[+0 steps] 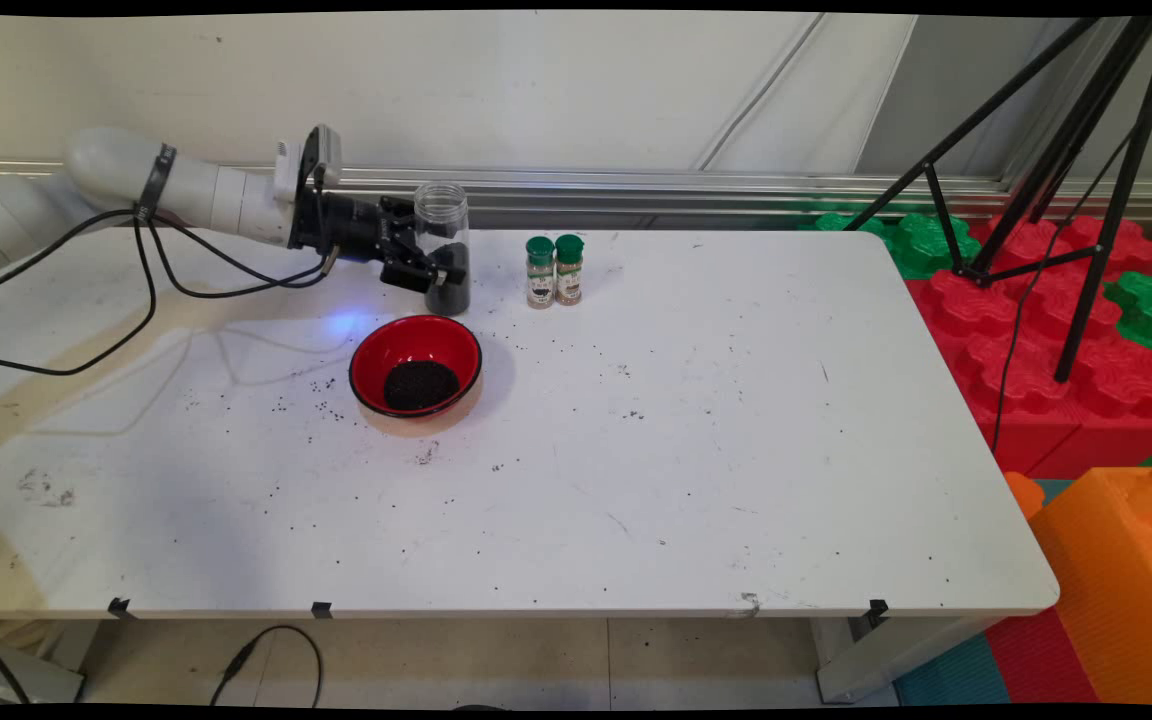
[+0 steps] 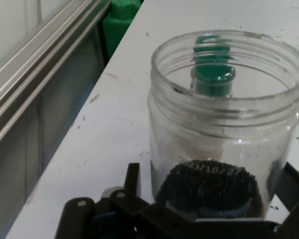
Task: Pick up the black seasoning powder from the table, then pour the black seasoning powder in the red bowl
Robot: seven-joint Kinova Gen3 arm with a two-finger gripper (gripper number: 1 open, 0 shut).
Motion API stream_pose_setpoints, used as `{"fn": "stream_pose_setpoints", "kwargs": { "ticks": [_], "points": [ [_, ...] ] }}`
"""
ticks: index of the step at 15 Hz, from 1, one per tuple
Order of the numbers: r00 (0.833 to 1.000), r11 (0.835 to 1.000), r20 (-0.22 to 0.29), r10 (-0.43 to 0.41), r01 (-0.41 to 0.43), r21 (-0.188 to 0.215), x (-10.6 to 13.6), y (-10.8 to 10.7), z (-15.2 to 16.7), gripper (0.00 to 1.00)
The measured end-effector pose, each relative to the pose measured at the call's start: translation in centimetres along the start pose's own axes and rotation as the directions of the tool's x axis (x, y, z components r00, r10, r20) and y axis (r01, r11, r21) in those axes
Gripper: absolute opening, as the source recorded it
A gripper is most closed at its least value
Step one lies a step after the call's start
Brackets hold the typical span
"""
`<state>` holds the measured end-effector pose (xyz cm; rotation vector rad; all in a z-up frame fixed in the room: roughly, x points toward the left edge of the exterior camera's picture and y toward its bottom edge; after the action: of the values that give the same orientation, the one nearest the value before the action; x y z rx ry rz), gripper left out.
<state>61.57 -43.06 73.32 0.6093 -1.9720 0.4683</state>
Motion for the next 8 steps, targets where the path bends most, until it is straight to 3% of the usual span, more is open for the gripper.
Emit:
{"fn": "stream_pose_setpoints", "kwargs": {
  "ticks": [2,3,8],
  "points": [
    [1.0,1.0,-0.007,0.003,-0.003,-0.008,-0.11,-0.13,0.1,1.0],
    [1.0,1.0,-0.011,0.005,-0.005,-0.012,-0.17,-0.2,0.12,0.0],
    [1.0,1.0,-0.023,0.008,-0.009,-0.028,-0.35,-0.37,0.16,0.0]
  ]
}}
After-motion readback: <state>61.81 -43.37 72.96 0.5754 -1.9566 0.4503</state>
